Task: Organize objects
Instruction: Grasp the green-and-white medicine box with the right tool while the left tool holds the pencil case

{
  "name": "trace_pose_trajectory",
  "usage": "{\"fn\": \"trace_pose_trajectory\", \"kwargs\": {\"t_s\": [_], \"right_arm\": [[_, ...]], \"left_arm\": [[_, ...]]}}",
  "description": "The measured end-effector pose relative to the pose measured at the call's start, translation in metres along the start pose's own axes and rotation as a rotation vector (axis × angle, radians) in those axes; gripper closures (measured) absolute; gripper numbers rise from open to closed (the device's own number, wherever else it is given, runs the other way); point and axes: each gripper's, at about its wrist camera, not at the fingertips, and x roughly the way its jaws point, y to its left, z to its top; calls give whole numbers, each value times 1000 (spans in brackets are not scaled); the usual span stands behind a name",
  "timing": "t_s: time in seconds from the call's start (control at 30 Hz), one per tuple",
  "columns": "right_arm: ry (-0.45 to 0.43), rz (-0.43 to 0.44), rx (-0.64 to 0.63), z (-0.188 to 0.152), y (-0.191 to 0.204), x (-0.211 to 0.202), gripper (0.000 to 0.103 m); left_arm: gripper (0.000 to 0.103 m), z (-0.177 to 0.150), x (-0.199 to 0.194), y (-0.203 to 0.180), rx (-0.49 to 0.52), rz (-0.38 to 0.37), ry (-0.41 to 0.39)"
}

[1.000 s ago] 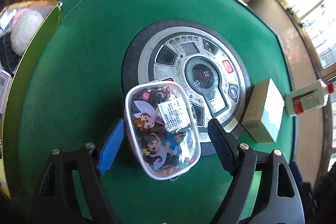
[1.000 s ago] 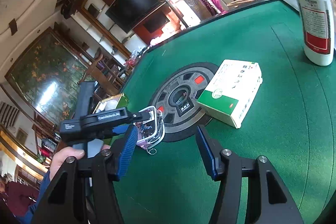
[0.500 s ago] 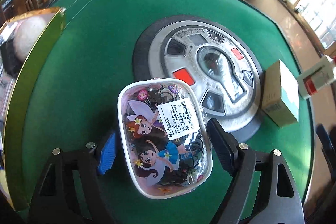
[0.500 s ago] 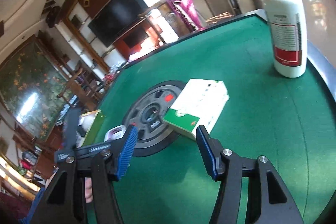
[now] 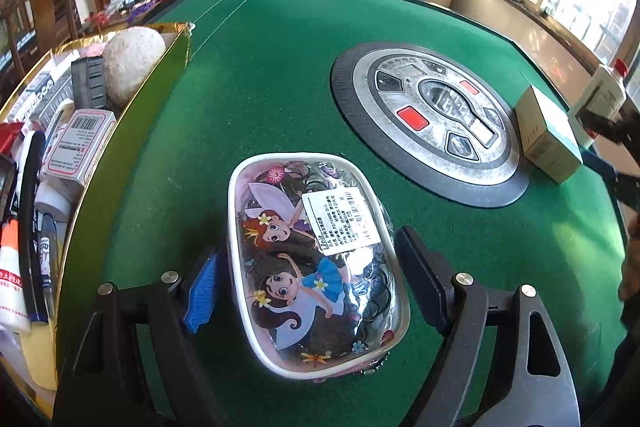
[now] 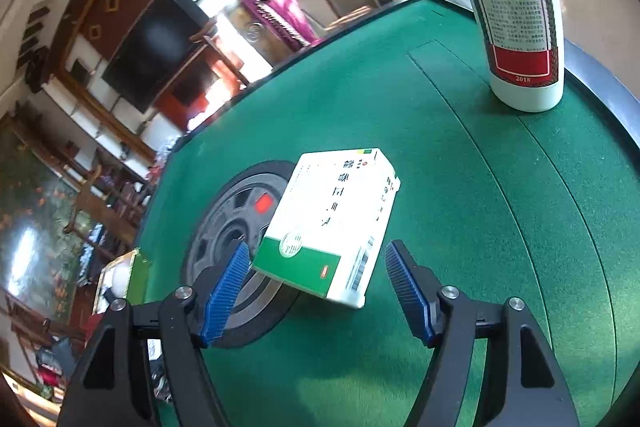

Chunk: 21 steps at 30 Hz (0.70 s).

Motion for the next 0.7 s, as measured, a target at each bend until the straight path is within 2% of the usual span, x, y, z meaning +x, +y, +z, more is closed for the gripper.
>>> {"fn": "trace_pose_trajectory", "kwargs": {"t_s": [0.1, 0.2, 0.3, 0.4, 0.47, 0.53, 0.6, 0.7], "right_arm": [[10, -57, 21, 5, 7, 19, 27], [12, -121, -11, 9, 26, 34, 26], [61, -271, -112, 9, 50, 58, 20], [81, -339, -131, 8, 55, 77, 18], [84, -347, -151, 6, 54, 82, 19], [57, -347, -200, 3, 54, 77, 25], [57, -300, -218, 1, 49, 68, 31], [43, -194, -179, -7, 40, 39, 32]], "left_arm": [[22, 1, 3, 0, 5, -14, -15], [22, 1, 2, 1, 7, -22, -19], [22, 1, 0, 3, 4, -31, -17], [22, 1, -2, 5, -7, -46, -16], [22, 0, -3, 5, -8, -47, -16], [22, -1, -4, 3, -2, -44, -16], [22, -1, -5, 4, -5, -64, -15], [23, -1, -7, 8, -30, -100, -21]]}}
